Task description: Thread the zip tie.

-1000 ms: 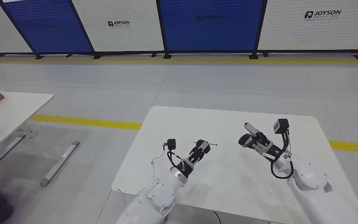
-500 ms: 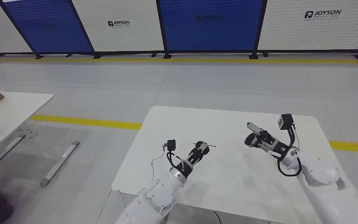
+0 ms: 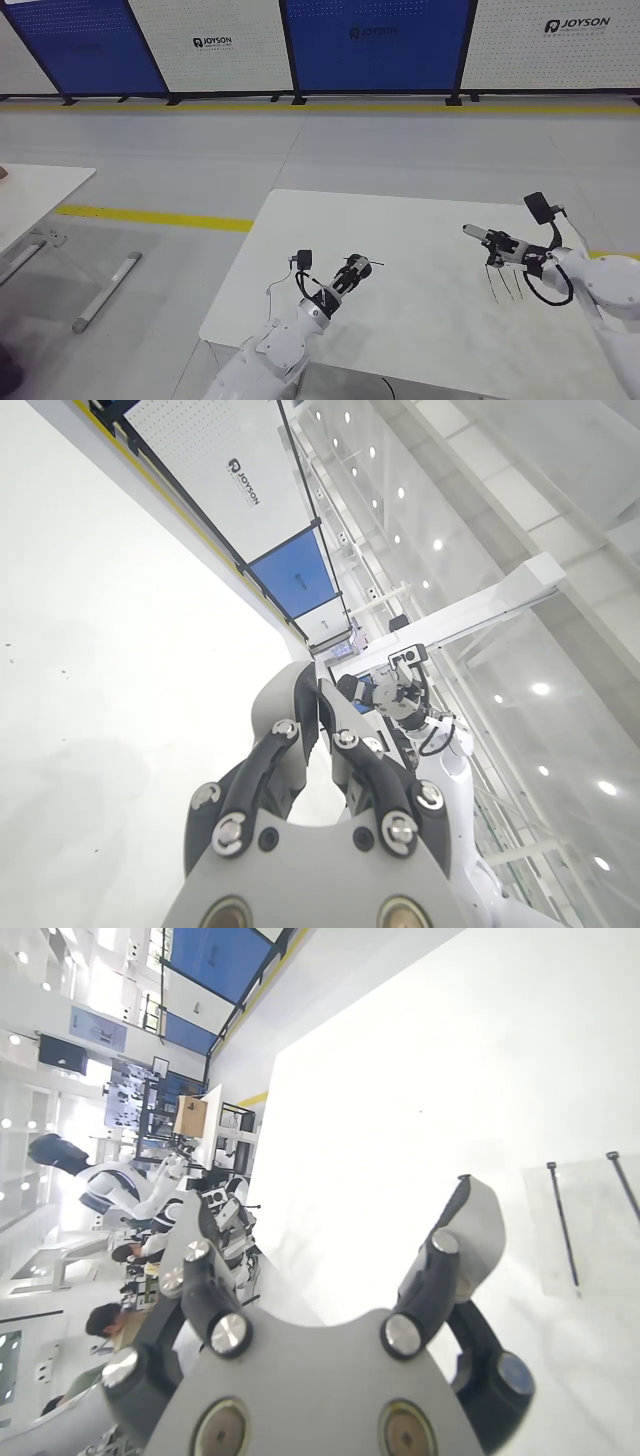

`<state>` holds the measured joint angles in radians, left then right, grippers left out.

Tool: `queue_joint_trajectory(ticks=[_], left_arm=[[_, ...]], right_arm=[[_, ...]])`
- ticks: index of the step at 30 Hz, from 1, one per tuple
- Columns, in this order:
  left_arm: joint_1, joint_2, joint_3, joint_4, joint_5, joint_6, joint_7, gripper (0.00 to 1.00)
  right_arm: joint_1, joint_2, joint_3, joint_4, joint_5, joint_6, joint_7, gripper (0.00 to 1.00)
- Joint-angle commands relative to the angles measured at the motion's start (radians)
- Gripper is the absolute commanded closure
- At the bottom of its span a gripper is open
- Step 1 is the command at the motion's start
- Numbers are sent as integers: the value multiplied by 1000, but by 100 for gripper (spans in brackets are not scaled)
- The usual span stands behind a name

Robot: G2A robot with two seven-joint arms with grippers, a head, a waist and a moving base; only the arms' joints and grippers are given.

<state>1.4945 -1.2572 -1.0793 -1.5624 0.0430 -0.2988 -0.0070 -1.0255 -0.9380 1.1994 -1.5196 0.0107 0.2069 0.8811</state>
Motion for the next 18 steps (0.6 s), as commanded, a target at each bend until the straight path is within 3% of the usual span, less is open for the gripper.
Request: queue_joint_trajectory(ticks=[1,8,13,16,18], left_arm=[[0,0,0,0,0,0,0,100],[1,0,4,-2,-4,5,-8,100],[15,6,-13,-21,-113,1,-125,100],[18,14,-58,-39,-277,33,-241,100],[16,17,-88,-41,-251,29,-201,100]], right_arm=[[0,0,0,0,-2,0,0,0],[0,0,0,0,-2,0,0,0],[0,0,0,0,-2,0,0,0],[0,0,0,0,-2,0,0,0],[0,0,0,0,-2,0,0,0]])
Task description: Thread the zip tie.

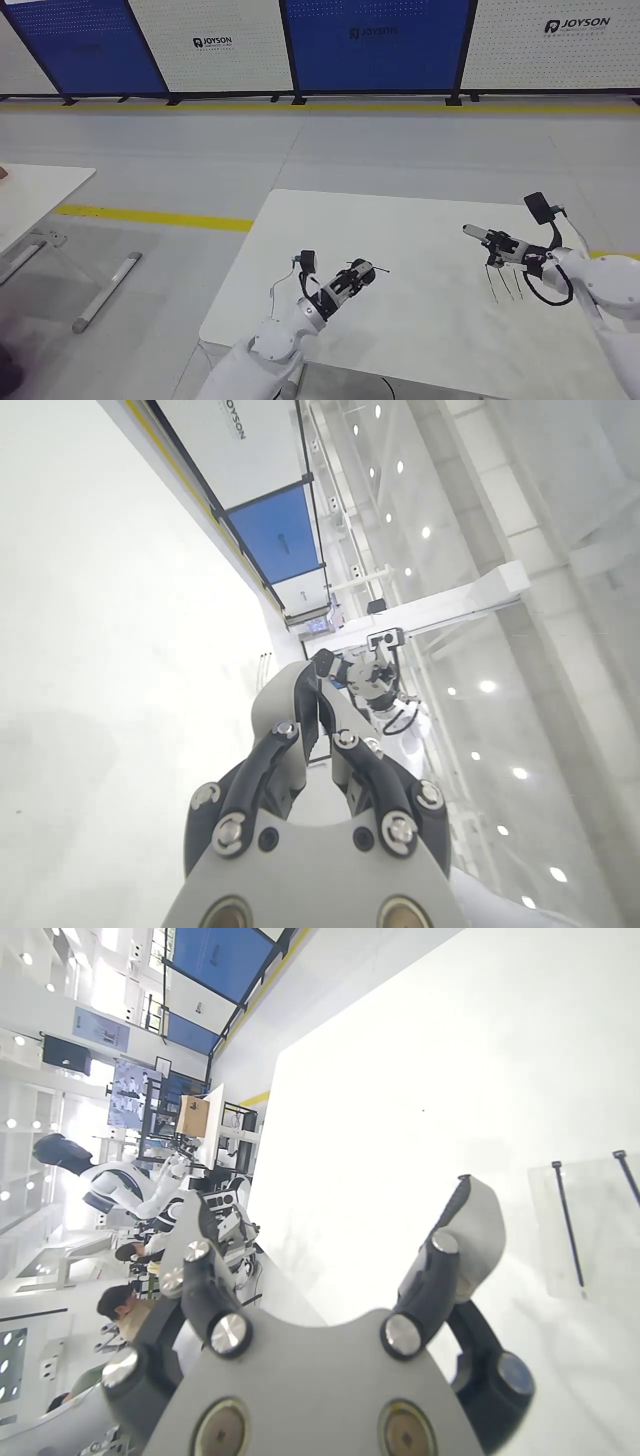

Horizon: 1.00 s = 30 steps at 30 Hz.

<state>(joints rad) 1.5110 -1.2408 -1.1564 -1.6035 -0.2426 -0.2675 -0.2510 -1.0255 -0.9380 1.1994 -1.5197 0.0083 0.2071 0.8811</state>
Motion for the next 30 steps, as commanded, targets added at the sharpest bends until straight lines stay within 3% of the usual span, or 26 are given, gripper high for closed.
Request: queue_joint_trajectory(ticks=[1,6,9,12,14,17,20,23,27,30], left_arm=[[-1,1,-10,0,34,-3,42,100],[-1,1,-9,-4,26,-2,41,100],[15,3,-22,-52,-18,-56,13,100],[59,9,-68,-171,-72,-73,-23,100],[106,14,-105,-267,-108,-73,-58,100],[168,18,-154,-361,-120,-73,-97,100],[202,18,-185,-394,-96,-73,-110,100],[203,14,-180,-342,-13,-73,-79,100],[132,5,-121,-161,135,-53,2,100],[80,-3,-75,-56,197,-31,38,100]], right_arm=[[0,0,0,0,0,0,0,0],[0,0,0,0,0,0,0,0],[0,0,0,0,0,0,0,0],[0,0,0,0,0,0,0,0],[0,0,0,0,0,0,0,0],[0,0,0,0,0,0,0,0],[0,0,0,0,0,0,0,0],[0,0,0,0,0,0,0,0],[0,0,0,0,0,0,0,0],[0,0,0,0,0,0,0,0]])
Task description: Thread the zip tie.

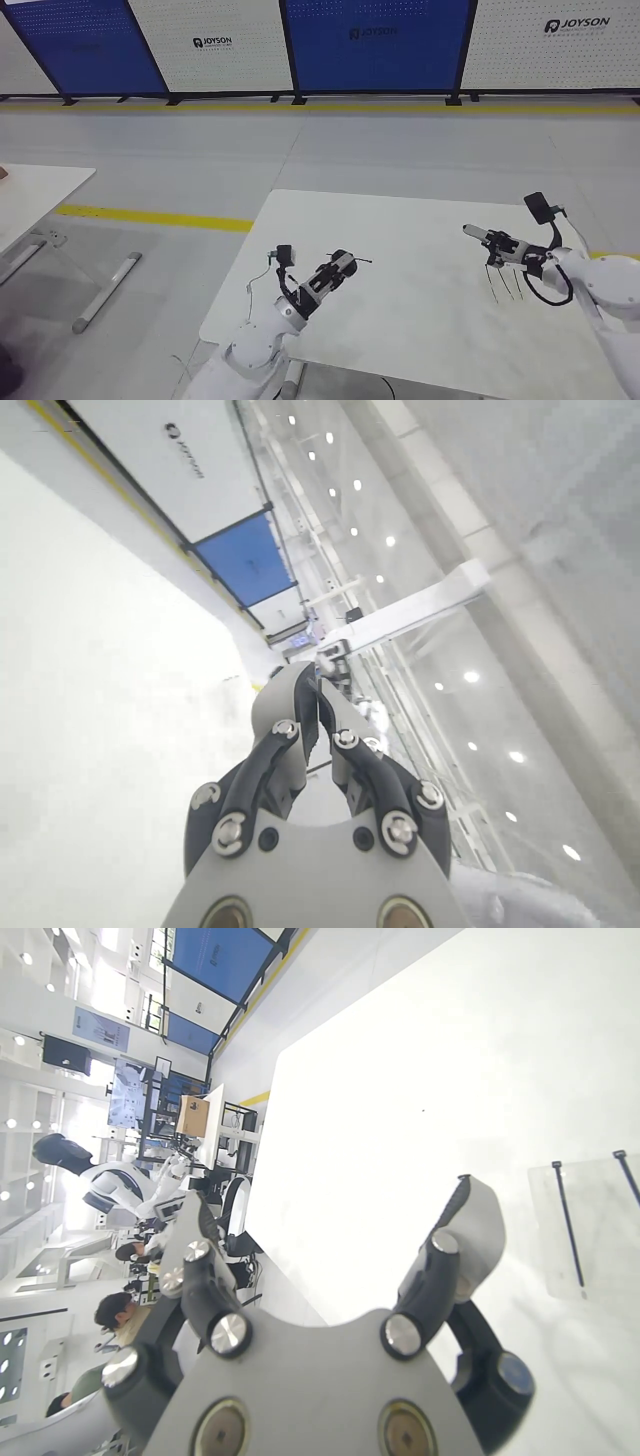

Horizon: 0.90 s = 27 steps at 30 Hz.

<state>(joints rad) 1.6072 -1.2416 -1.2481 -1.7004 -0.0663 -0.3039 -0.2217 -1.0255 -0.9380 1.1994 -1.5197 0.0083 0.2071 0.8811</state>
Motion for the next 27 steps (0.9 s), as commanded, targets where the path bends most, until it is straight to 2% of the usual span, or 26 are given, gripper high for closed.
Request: queue_joint_trajectory(ticks=[1,3,7,9,11,14,16,18,20,21,27], left_arm=[[-32,-5,35,79,39,7,12,100],[-50,-8,59,114,42,6,5,100],[-54,-9,67,118,24,1,-2,100],[-54,-9,67,118,24,1,-2,100],[-54,-9,67,118,24,1,-2,100],[-54,-9,67,118,24,1,-2,100],[-54,-9,67,118,24,1,-2,100],[-54,-9,67,118,24,1,-2,100],[-54,-9,67,118,24,1,-2,100],[-54,-9,67,118,24,1,-2,100],[-54,-9,67,118,24,1,-2,100]], right_arm=[[0,0,0,0,0,0,0,0],[0,0,0,0,0,0,0,0],[0,0,0,0,0,0,0,0],[-7,2,-14,-22,-60,-31,1,0],[21,9,-29,-19,-95,-104,149,0],[73,17,-34,22,-202,-125,216,0],[100,18,-35,49,-236,-125,237,0],[128,21,-50,71,-339,-102,235,0],[147,19,-78,91,-390,-94,256,0],[168,17,-97,114,-465,-79,240,0],[172,17,-102,119,-487,-67,228,0]])
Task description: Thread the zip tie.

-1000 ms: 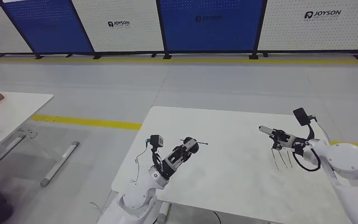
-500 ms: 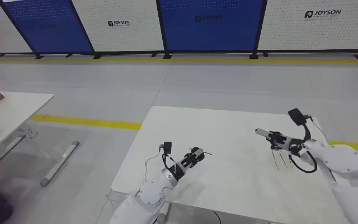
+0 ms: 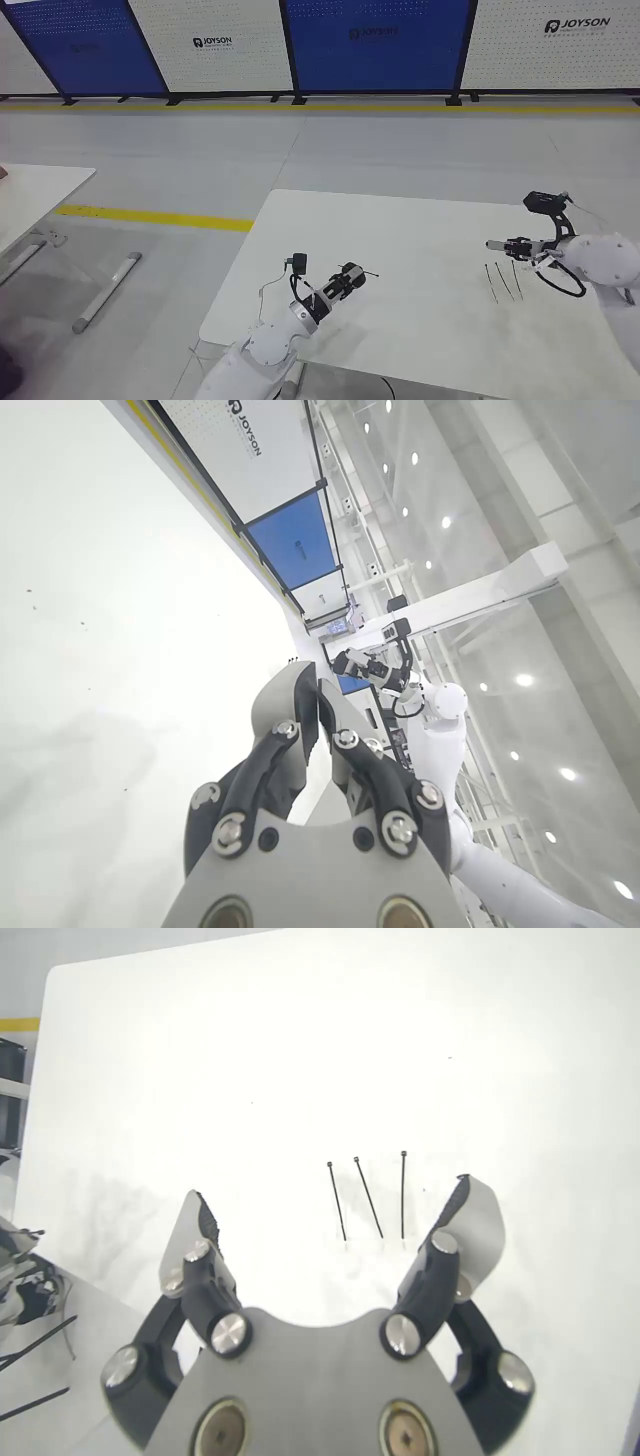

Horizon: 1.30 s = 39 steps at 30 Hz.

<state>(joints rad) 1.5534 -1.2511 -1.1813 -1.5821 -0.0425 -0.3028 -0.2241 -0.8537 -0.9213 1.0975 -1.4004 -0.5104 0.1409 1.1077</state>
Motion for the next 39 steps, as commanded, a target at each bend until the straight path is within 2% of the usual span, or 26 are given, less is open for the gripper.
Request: queue_joint_trajectory(ticks=[1,4,6,8,11,13,21,23,30,31,33,34,39], left_arm=[[0,0,0,0,0,0,0,100],[0,0,0,0,0,0,0,100],[0,0,0,0,0,0,0,100],[0,0,0,0,0,0,0,100],[0,0,0,0,0,0,0,100],[0,0,0,0,0,0,0,100],[0,0,0,0,0,0,0,100],[0,0,0,0,0,0,0,100],[0,0,0,0,0,0,0,100],[0,0,0,0,0,0,0,100],[0,0,0,0,0,0,0,100],[0,0,0,0,0,0,0,100],[0,0,0,0,0,0,0,100]], right_arm=[[0,0,0,0,32,-1,1,0],[-3,0,-2,-2,30,-7,-2,0],[-6,-1,-21,2,20,-79,20,0],[22,-4,-48,28,8,-153,80,0],[71,-16,-89,90,2,-197,123,0],[111,-28,-120,138,-37,-163,108,0],[111,-28,-120,138,-37,-163,108,0],[98,-30,-134,150,-41,-189,109,0],[145,-53,-178,253,-25,-202,115,0],[151,-57,-183,266,-24,-202,110,31],[162,-62,-191,289,-20,-208,106,36],[166,-64,-193,297,-19,-209,105,51],[171,-66,-193,316,-27,-202,113,55]])
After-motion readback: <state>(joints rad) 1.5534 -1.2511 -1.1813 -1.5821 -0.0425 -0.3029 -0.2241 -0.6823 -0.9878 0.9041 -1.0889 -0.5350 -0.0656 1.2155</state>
